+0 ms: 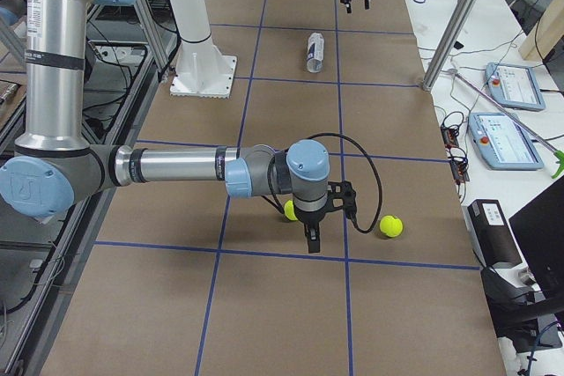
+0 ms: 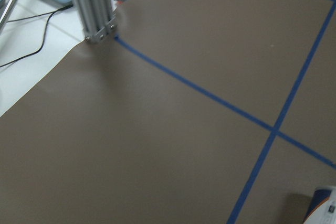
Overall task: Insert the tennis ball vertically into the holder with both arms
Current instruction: 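Move the left gripper toward the white tennis-ball can lying on its side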
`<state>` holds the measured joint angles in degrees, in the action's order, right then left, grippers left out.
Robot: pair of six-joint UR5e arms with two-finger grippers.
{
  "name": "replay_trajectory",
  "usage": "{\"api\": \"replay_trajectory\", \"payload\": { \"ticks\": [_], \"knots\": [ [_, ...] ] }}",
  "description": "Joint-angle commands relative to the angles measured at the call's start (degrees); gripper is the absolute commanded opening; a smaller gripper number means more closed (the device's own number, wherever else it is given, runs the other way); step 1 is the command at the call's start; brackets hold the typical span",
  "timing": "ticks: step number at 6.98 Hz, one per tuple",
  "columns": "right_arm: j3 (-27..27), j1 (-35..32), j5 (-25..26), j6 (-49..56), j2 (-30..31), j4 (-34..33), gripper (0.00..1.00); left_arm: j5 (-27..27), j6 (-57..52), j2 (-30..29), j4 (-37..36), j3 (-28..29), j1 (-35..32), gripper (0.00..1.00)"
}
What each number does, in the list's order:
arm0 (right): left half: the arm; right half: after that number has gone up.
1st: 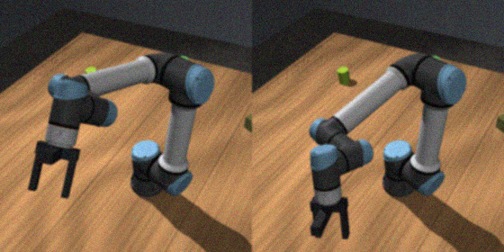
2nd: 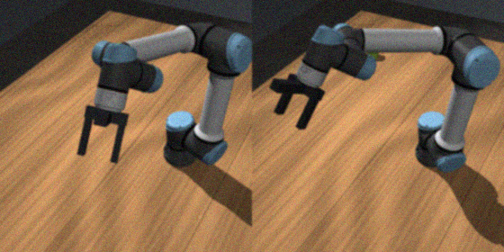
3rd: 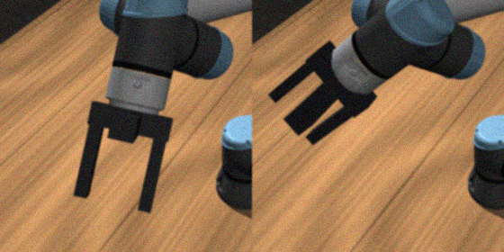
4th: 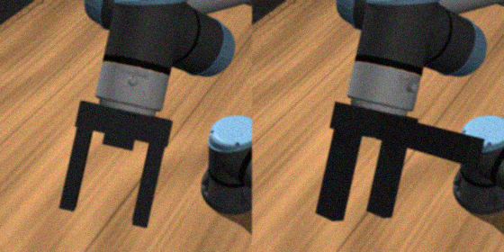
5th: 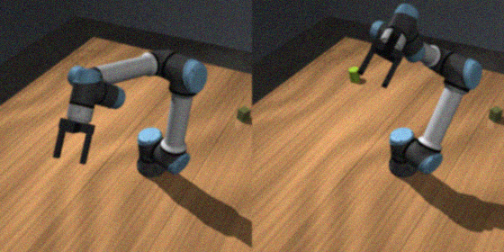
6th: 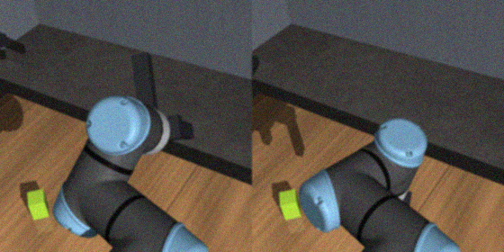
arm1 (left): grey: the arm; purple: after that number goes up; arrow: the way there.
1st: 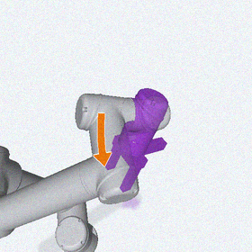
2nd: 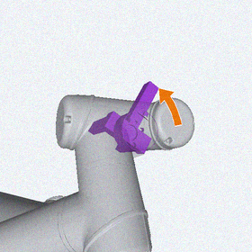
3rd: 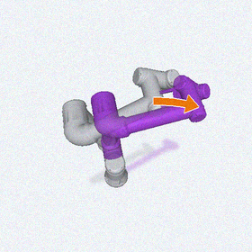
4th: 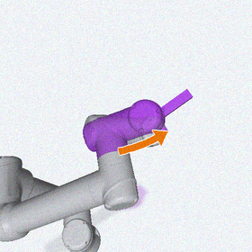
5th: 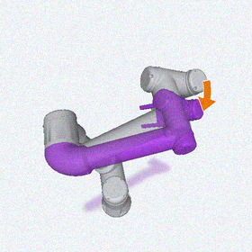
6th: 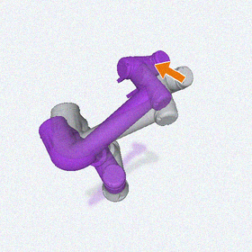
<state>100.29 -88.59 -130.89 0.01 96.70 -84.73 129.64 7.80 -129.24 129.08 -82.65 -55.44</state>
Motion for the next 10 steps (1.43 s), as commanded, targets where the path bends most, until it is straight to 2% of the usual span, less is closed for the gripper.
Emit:
{"api": "replay_trajectory", "payload": {
  "ticks": [1, 3, 5, 6, 8, 10],
  "knots": [
    [0.08, 0.0, -0.07, -0.01, 0.07, 0.0, 1.0, -0.09, -8.38, -0.58, -0.75, -0.67, 3.73, 0.99],
    [0.16, 0.0, -0.07, -0.01, -0.02, 0.0, 1.0, -0.09, -24.33, -0.75, -8.1, -2.24, 6.12, 0.99],
    [0.08, 0.0, -0.07, -0.01, -0.02, 0.0, 1.0, -1.22, -25.29, -0.84, -14.54, -4.44, 8.85, 0.99],
    [0.08, 0.0, -0.07, -0.01, 0.07, 0.0, 1.0, -5.5, -25.29, -0.84, -14.73, -4.54, 11.03, 0.99],
    [-0.01, 0.0, -0.07, -0.01, 0.25, 0.0, 1.0, -14.46, -26.51, -2.06, -20.5, -4.71, 16.21, 0.99],
    [-0.01, 0.0, -0.07, -0.01, 0.33, 0.0, 1.0, -18.8, -29.77, -1.99, -21.32, -4.63, 18.25, 0.99]
  ]
}}
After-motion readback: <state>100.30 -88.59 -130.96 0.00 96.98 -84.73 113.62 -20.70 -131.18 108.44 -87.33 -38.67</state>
